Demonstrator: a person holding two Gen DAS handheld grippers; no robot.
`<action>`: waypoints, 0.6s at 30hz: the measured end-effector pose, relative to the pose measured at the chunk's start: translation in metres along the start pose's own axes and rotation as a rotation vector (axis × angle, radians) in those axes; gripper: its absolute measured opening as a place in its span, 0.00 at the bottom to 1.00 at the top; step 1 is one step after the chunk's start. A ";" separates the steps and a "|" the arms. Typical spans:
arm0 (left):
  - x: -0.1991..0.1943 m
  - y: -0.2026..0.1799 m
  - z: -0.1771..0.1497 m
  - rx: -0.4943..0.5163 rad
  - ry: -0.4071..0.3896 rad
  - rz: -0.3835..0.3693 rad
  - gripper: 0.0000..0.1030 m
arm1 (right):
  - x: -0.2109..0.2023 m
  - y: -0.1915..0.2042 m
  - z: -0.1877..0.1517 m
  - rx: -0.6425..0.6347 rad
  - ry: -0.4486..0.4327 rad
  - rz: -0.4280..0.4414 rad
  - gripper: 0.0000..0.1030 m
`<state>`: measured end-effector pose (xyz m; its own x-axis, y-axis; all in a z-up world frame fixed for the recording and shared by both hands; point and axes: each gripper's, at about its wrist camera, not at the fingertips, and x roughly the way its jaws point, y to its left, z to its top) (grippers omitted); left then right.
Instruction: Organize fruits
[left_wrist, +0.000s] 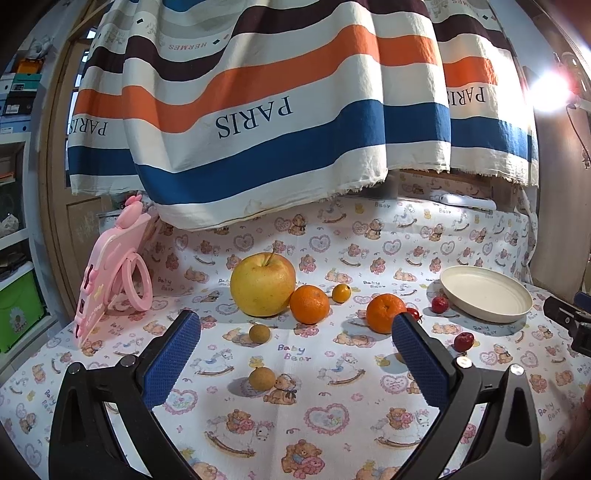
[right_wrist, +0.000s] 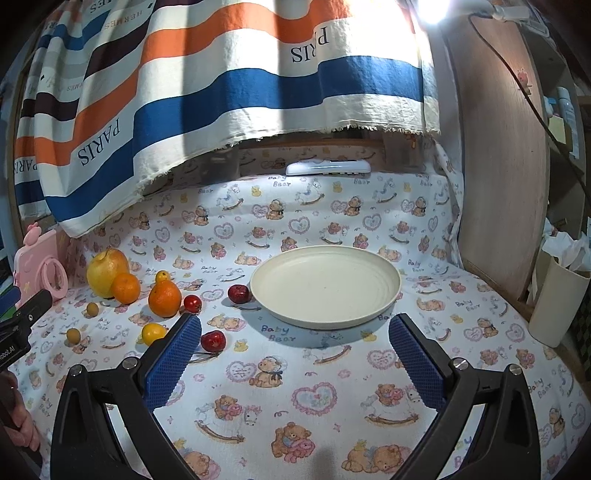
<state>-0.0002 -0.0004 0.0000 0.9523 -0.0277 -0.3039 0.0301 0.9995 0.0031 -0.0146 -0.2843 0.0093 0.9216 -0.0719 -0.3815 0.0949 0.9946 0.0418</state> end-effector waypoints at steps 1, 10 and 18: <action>0.001 0.000 0.000 -0.001 0.001 0.000 1.00 | 0.000 -0.001 0.000 0.003 -0.003 -0.010 0.99; 0.000 0.000 0.000 0.000 -0.001 0.001 1.00 | -0.008 -0.002 0.000 0.010 -0.036 -0.024 0.99; 0.001 0.001 -0.001 0.002 0.002 0.001 1.00 | -0.008 -0.003 0.000 0.018 -0.036 -0.038 0.99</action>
<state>-0.0001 0.0005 -0.0015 0.9518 -0.0264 -0.3055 0.0294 0.9996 0.0054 -0.0221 -0.2864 0.0120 0.9300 -0.1124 -0.3500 0.1363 0.9897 0.0443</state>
